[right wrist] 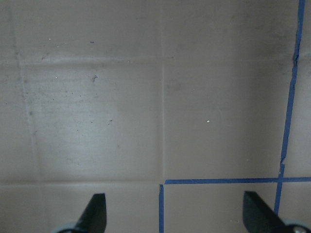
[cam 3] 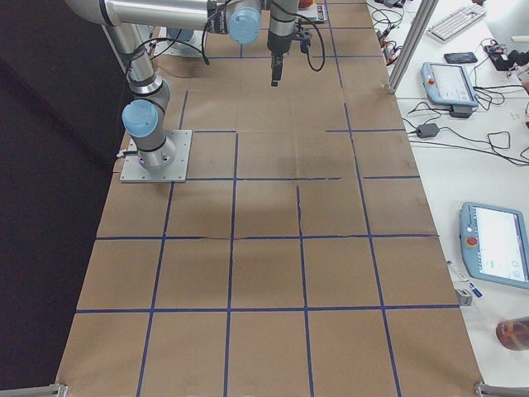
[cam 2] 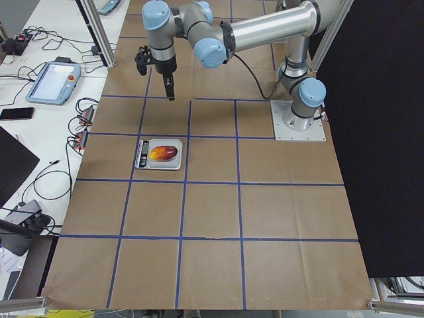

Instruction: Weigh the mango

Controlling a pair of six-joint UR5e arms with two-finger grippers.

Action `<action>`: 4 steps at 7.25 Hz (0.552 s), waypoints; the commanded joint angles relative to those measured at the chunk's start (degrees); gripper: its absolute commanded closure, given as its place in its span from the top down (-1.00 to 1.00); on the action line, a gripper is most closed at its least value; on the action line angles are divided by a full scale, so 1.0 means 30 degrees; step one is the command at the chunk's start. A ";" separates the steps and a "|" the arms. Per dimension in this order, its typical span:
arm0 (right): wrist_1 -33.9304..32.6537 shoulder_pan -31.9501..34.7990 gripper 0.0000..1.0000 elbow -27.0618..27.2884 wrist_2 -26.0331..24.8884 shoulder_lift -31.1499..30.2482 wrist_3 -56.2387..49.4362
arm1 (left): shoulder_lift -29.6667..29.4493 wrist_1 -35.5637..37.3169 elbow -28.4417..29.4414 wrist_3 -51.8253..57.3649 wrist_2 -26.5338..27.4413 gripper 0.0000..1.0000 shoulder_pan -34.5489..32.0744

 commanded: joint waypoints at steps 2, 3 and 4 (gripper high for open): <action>0.0000 0.0000 1.00 0.0000 0.0000 0.0001 0.0000 | 0.0547 -0.0292 -0.0581 -0.2551 -0.0232 0.99 -0.2831; 0.0000 0.0000 1.00 0.0000 0.0000 0.0001 0.0000 | 0.0518 -0.0321 -0.0670 -0.3019 -0.0262 0.99 -0.3735; 0.0000 0.0000 1.00 0.0000 0.0000 0.0001 0.0000 | 0.0779 -0.0321 -0.1193 -0.2966 -0.0089 0.99 -0.4904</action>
